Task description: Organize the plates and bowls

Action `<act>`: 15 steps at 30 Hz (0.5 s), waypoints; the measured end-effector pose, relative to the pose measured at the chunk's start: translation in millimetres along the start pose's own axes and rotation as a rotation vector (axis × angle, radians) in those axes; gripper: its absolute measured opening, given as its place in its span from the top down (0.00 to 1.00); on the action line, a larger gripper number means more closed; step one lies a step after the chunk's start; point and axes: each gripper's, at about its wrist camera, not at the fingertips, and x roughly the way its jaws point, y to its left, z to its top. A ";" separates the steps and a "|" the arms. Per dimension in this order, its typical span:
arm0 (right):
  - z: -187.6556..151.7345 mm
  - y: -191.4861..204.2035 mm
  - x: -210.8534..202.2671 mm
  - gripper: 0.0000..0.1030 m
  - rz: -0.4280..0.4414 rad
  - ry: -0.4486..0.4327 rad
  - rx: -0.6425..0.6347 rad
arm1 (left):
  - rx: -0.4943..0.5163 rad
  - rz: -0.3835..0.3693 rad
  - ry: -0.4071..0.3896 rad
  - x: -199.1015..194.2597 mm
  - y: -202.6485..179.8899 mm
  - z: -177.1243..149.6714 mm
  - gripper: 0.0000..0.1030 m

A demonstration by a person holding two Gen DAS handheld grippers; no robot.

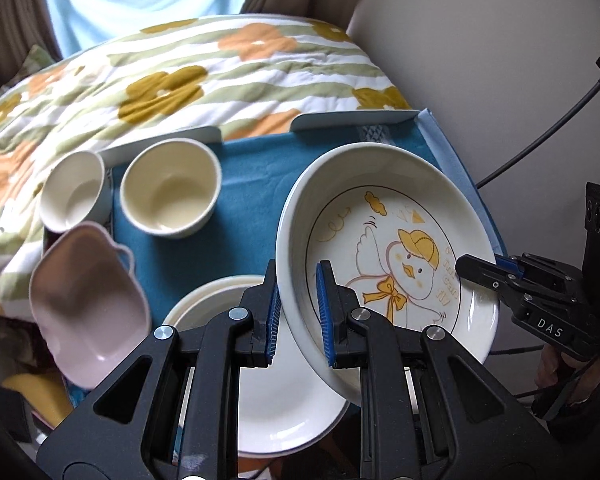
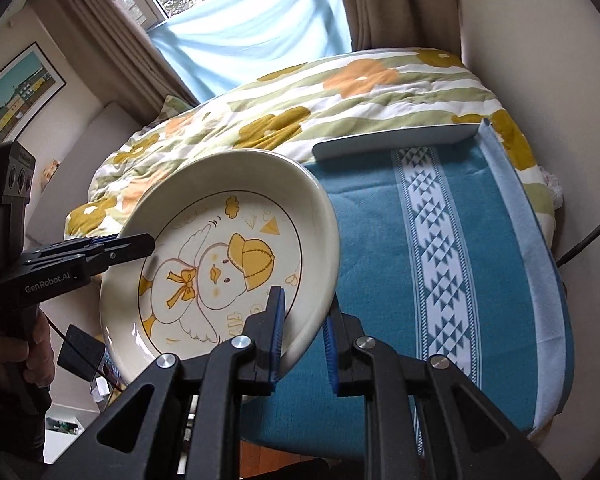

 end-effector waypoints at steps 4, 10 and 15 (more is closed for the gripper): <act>-14.2 15.8 19.2 0.84 0.031 0.044 -0.068 | -0.084 0.035 0.010 -1.3 19.1 -41.4 0.86; -33.0 37.6 54.8 0.84 0.080 0.098 -0.243 | -0.245 0.098 0.029 10.3 46.5 -96.5 0.86; -43.1 42.9 81.3 0.84 0.102 0.145 -0.294 | -0.312 0.116 0.049 28.2 62.2 -123.1 0.86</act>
